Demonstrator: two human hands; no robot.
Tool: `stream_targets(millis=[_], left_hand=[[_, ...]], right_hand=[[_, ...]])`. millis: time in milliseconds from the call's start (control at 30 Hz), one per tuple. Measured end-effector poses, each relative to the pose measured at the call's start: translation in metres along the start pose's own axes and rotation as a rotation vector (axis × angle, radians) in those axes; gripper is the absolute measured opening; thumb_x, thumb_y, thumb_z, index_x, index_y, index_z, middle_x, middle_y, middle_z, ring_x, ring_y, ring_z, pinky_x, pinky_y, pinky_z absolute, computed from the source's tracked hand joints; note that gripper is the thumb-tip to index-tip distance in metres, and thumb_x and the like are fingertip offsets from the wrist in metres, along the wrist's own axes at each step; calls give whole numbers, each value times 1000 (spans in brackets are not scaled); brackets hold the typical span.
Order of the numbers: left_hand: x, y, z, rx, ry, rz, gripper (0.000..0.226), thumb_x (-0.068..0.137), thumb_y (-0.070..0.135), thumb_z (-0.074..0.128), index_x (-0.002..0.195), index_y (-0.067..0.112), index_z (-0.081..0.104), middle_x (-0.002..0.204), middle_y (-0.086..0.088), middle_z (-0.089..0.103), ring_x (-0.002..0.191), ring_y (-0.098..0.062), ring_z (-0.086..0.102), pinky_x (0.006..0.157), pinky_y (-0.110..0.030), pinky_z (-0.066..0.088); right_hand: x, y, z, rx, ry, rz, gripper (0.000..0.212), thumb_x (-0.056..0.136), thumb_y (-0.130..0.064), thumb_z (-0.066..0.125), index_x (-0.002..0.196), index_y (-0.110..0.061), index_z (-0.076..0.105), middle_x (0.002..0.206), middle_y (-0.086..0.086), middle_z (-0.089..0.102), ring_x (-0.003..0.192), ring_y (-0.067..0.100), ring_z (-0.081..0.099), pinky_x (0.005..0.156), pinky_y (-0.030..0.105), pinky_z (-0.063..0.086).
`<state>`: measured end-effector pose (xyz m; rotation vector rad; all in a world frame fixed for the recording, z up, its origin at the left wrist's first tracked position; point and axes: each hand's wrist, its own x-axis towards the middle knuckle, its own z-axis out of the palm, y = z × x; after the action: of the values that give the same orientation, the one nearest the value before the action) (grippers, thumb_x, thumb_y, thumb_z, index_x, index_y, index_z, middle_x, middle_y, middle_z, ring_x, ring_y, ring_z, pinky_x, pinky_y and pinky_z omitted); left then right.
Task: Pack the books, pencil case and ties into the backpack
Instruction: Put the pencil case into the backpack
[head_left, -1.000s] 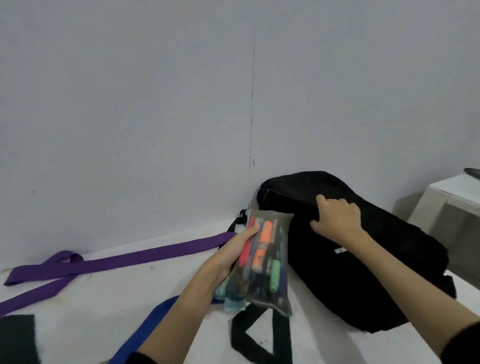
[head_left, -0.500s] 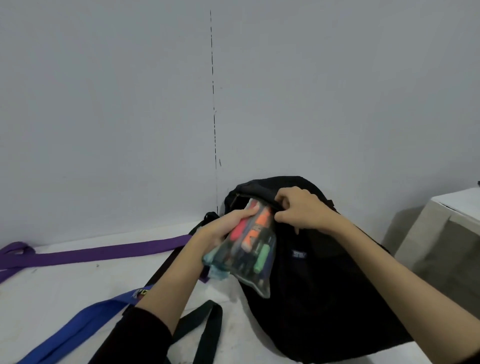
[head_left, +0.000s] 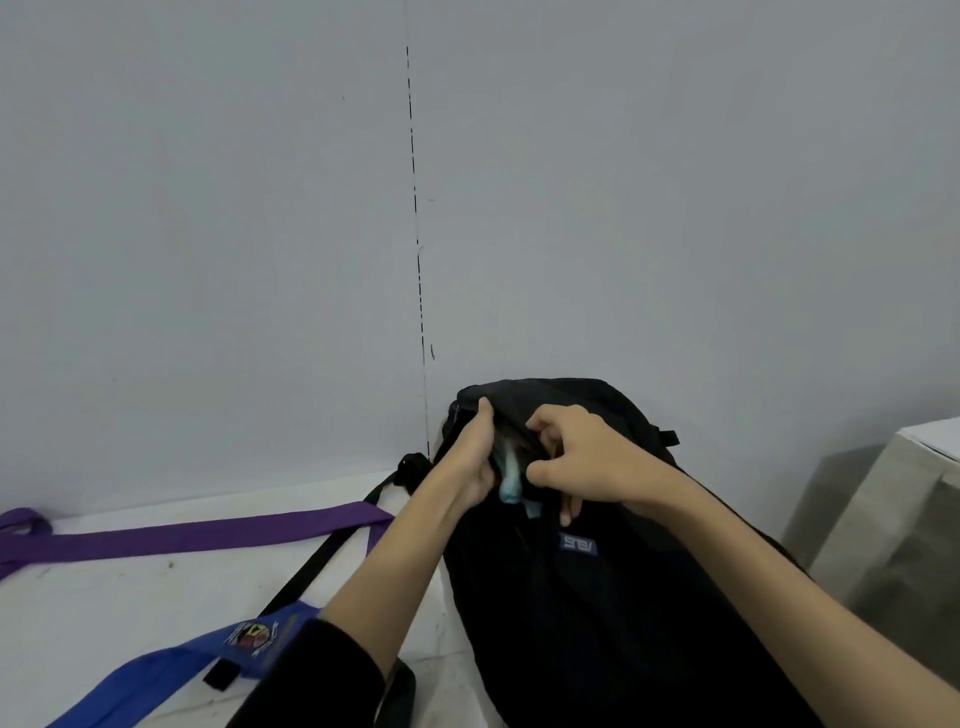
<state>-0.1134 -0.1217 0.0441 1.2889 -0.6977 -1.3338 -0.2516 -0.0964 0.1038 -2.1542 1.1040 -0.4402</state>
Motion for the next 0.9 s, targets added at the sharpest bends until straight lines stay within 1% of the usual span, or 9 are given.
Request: stream_targets(millis=[100,233,367,433,567,667,700,800,900], left_hand=[[-7,-4,-5,63,-116,45,35,102,40,31,108,13,52,92,-8,61,71,-17,62,56,-27,53],[-22,-7,-13,344,-117,167,30,99,46,36,106,21,50,84,3,59,58,-4,59,49,-20,48],[-42,2,-25,422,-290,102,21,97,35,48,115,26,53,88,4,66,66,-7,66,66,-26,58],[-49,3,-30,325,-355,52,21,94,20,56,110,32,49,86,2,69,67,-10,68,62,-22,56],[-46,-20,-13,169,-125,173,31,89,6,61,115,15,46,94,-9,64,72,-14,65,55,-21,54],[-38,-41,5,316,17,331,24,88,6,59,110,13,50,101,-10,64,85,-20,63,70,-28,53],[-37,-43,5,376,13,357,21,88,5,57,106,15,53,98,-7,65,86,-19,64,73,-27,53],[-45,-42,-11,406,-176,287,20,91,-2,52,94,12,64,80,1,65,67,-3,64,58,-14,49],[-58,-41,-41,404,-200,266,20,92,1,54,92,13,70,86,3,71,81,-3,69,69,-14,52]], right_hand=[[-1,4,-7,36,50,-5,32,75,-3,63,105,-8,53,73,3,51,46,21,58,49,30,50],[1,10,-7,48,129,-13,32,70,-1,65,101,-8,59,62,-3,53,50,19,56,52,27,49],[3,13,-5,69,142,-20,33,69,-1,67,100,-9,60,56,-7,53,46,14,54,52,27,49],[4,13,-4,66,136,-21,32,69,-2,69,99,-9,60,56,-6,53,43,11,51,52,26,47],[7,9,1,47,171,-36,29,69,-4,67,96,-10,60,52,-8,52,41,5,48,58,28,45],[8,6,4,20,186,-55,29,68,-3,66,95,-10,61,50,-9,52,37,4,47,59,27,44],[7,5,4,-2,190,-68,31,68,-3,66,97,-12,61,52,-8,53,36,3,48,60,26,44],[2,4,3,-10,176,-91,36,68,-5,68,100,-20,63,54,-7,55,37,5,50,59,22,42],[2,8,6,-43,126,-67,28,73,-8,67,96,-25,70,50,-10,55,41,10,54,56,14,42]])
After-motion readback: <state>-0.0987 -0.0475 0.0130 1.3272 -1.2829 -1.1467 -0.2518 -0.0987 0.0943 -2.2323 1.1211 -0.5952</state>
